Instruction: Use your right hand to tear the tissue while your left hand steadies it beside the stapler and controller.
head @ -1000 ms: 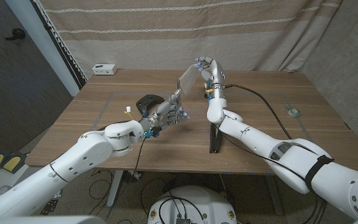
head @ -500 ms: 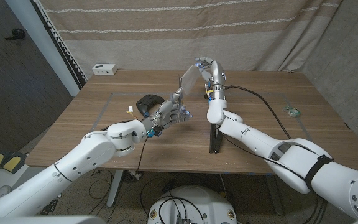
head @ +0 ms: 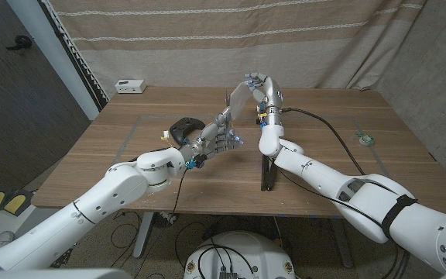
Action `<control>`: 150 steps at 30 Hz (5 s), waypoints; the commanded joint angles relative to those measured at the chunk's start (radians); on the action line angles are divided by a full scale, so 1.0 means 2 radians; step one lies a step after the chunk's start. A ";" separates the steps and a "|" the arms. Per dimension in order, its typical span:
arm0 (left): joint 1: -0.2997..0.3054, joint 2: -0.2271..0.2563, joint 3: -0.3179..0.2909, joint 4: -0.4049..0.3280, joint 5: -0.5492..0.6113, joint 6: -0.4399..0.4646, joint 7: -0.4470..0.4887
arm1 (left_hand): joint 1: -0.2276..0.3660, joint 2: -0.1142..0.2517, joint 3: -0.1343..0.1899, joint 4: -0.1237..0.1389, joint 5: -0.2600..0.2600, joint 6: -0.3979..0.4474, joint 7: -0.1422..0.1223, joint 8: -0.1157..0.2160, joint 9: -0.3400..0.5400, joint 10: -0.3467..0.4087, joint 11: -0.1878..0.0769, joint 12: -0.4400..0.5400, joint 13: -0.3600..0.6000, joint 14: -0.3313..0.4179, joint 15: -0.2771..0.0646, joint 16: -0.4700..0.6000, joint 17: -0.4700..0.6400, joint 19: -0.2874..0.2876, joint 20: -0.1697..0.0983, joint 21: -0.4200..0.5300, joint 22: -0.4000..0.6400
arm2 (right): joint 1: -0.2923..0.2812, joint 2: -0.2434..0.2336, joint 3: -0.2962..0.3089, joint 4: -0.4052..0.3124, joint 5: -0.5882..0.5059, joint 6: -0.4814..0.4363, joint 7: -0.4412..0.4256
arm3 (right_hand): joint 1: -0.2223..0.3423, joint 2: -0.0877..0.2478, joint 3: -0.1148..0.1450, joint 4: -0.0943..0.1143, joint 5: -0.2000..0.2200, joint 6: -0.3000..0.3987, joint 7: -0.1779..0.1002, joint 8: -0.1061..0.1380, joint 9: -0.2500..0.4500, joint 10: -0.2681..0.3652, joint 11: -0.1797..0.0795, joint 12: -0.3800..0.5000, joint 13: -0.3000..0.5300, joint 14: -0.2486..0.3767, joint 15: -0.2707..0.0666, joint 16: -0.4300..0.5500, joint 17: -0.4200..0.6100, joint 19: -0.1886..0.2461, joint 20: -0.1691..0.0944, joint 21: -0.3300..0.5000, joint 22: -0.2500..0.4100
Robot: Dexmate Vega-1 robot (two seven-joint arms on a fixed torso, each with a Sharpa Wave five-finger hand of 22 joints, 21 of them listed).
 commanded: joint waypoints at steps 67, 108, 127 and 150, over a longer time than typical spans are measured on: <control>-0.048 -0.051 0.039 0.085 0.019 -0.023 -0.081 | -0.003 -0.002 -0.004 0.008 0.001 -0.049 0.052 0.192 0.137 0.011 -0.015 0.023 -0.001 -0.002 -0.052 0.006 0.001 -0.002 0.002 -0.004 0.004 | -0.051 -0.015 0.035 -0.094 0.017 -0.012 0.045 | 0.002 -0.003 0.016 -0.002 -0.020 0.000 0.007 -0.008 0.003 0.006 0.004 -0.008 0.002 0.006 -0.032 -0.004 0.013 -0.001 -0.057 -0.001 -0.003; -0.041 -0.064 0.037 0.093 0.025 -0.039 -0.075 | -0.004 -0.001 -0.004 0.009 0.001 -0.048 0.051 0.193 0.137 0.012 -0.016 0.026 -0.003 -0.004 -0.052 0.006 0.001 -0.002 0.002 -0.006 0.005 | -0.085 -0.038 0.051 -0.120 0.018 0.033 0.071 | 0.000 -0.003 0.025 -0.003 -0.027 -0.002 0.003 -0.012 0.005 0.005 0.002 -0.015 0.002 0.003 -0.032 -0.011 0.012 -0.006 -0.060 -0.003 -0.002; -0.044 -0.063 0.040 0.096 0.018 -0.030 -0.085 | -0.004 -0.001 -0.004 0.010 0.001 -0.048 0.049 0.193 0.137 0.009 -0.016 0.026 -0.005 -0.004 -0.054 0.007 0.001 -0.001 0.001 -0.006 0.005 | -0.073 -0.036 0.051 -0.070 0.016 0.120 0.079 | -0.003 0.001 0.031 0.000 -0.027 -0.012 -0.004 -0.018 0.006 -0.002 -0.001 -0.022 0.002 -0.002 -0.032 -0.016 0.010 -0.020 -0.067 -0.005 0.000; -0.039 -0.059 0.039 0.096 0.015 -0.034 -0.095 | -0.004 -0.001 -0.004 0.010 0.001 -0.049 0.052 0.192 0.137 0.008 -0.016 0.027 -0.004 -0.005 -0.054 0.007 0.001 -0.001 0.001 -0.007 0.005 | -0.066 -0.025 0.053 -0.052 0.011 0.081 0.057 | -0.001 0.002 0.037 -0.001 -0.024 -0.016 -0.003 -0.023 0.008 -0.007 0.002 -0.028 0.005 -0.008 -0.032 -0.019 0.012 -0.028 -0.065 0.000 0.001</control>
